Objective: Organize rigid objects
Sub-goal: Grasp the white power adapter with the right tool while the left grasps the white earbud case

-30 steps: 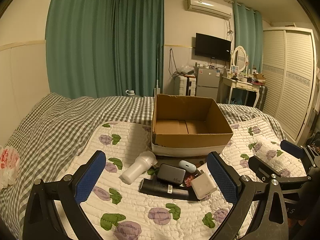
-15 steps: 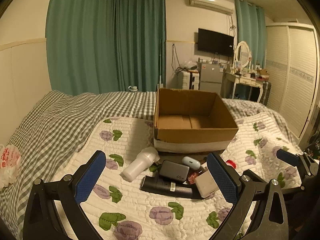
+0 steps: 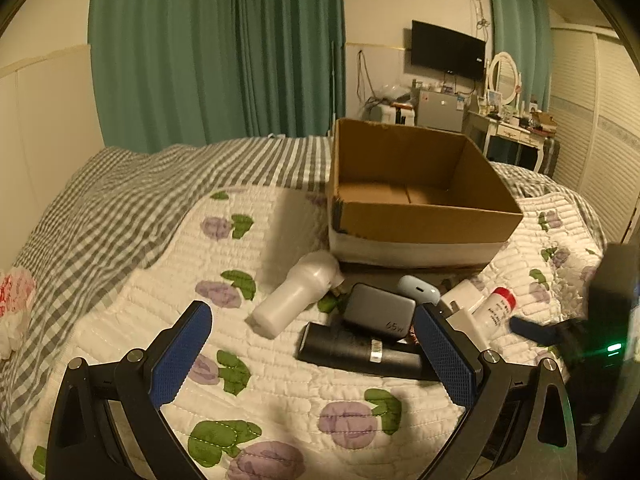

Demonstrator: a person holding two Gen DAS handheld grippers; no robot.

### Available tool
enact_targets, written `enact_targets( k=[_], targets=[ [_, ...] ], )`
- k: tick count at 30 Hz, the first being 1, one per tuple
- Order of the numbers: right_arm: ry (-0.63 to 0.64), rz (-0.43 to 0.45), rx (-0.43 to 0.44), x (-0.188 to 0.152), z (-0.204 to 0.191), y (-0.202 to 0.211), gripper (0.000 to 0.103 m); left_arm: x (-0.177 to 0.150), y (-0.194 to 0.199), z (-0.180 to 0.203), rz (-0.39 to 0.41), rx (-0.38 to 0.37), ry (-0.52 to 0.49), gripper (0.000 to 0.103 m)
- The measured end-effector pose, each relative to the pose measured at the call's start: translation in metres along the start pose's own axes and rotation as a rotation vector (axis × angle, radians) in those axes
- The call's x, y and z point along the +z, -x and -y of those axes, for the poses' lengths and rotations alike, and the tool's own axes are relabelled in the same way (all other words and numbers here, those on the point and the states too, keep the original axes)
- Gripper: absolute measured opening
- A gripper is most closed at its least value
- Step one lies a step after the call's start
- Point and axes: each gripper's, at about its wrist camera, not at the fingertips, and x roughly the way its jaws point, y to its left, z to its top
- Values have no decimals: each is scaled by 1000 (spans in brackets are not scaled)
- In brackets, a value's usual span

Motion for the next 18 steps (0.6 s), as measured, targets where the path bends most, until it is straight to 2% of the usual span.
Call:
enact_targets(
  k=[2,4,6,7,9,15,18],
  targets=[
    [8,-33,14,0,-3,-15,64,1,-2,-2,-8,0,10,103],
    [16,-43,17,-1,-7,-26,61,0,-4,-3,-17,-1,14,103],
    [75,-21,-33,-2,-17,-30,61,-1,-6,-2,-27,8,8,103],
    [96,-18,-53,-3,-20,-31,54,-1,-7,-2,-30,7,7,103],
    [105,-8,-61,-5,-19,-29,53,-2,-7,-2,-34,4,8,103],
    [-30,39,-22,-2,20,6,53,-1,-9,8,-51,12,-10,103],
    [-60,78,-16,11,40,28,53,3,-15,24,-70,-25,-33,103]
  ],
)
